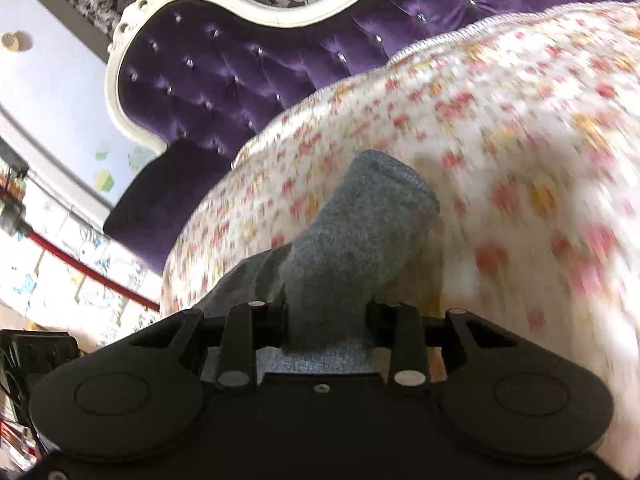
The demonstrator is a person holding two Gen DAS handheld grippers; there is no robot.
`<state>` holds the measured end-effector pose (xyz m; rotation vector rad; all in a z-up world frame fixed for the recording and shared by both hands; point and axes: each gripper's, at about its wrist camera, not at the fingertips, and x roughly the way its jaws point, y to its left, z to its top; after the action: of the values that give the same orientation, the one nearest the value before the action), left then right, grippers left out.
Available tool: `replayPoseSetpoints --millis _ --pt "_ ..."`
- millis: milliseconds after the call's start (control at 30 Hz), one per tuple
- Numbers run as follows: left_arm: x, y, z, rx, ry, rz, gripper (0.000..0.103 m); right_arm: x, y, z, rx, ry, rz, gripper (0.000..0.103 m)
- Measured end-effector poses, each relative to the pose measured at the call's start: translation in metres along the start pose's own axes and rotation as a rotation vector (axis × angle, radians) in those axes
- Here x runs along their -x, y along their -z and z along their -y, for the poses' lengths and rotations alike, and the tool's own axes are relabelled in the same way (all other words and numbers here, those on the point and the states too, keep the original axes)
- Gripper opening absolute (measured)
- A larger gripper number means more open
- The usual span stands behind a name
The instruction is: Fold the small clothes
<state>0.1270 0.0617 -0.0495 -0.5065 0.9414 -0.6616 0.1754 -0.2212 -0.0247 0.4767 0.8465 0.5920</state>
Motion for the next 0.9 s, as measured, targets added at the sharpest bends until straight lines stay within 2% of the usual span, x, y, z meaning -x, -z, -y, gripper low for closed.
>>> replayPoseSetpoints --millis 67,167,300,367,567,733,833,900 --pt "0.001 0.024 -0.001 0.010 -0.009 -0.013 0.021 0.010 0.024 0.001 -0.001 0.017 -0.006 0.044" --pt "0.001 0.054 -0.001 -0.007 -0.067 -0.010 0.022 0.017 0.055 -0.005 0.079 0.120 0.007 0.050" --pt "0.007 0.084 0.000 -0.076 -0.189 0.046 0.027 0.026 0.082 -0.014 0.175 0.249 0.106 0.062" --pt "0.014 0.093 -0.002 -0.081 -0.203 0.089 0.028 0.031 0.092 -0.018 0.201 0.289 0.147 0.066" --pt "0.036 0.109 0.010 -0.097 -0.298 0.153 0.033 0.047 0.112 -0.031 0.277 0.346 0.222 0.067" --pt "0.067 0.111 0.034 -0.229 -0.404 0.212 0.033 0.064 0.114 -0.044 0.362 0.357 0.297 0.068" --pt "0.078 0.096 0.051 -0.326 -0.429 0.244 0.035 0.060 0.104 -0.044 0.373 0.361 0.311 0.068" --pt "0.076 0.082 0.060 -0.373 -0.437 0.287 0.039 0.054 0.095 -0.041 0.364 0.366 0.322 0.068"
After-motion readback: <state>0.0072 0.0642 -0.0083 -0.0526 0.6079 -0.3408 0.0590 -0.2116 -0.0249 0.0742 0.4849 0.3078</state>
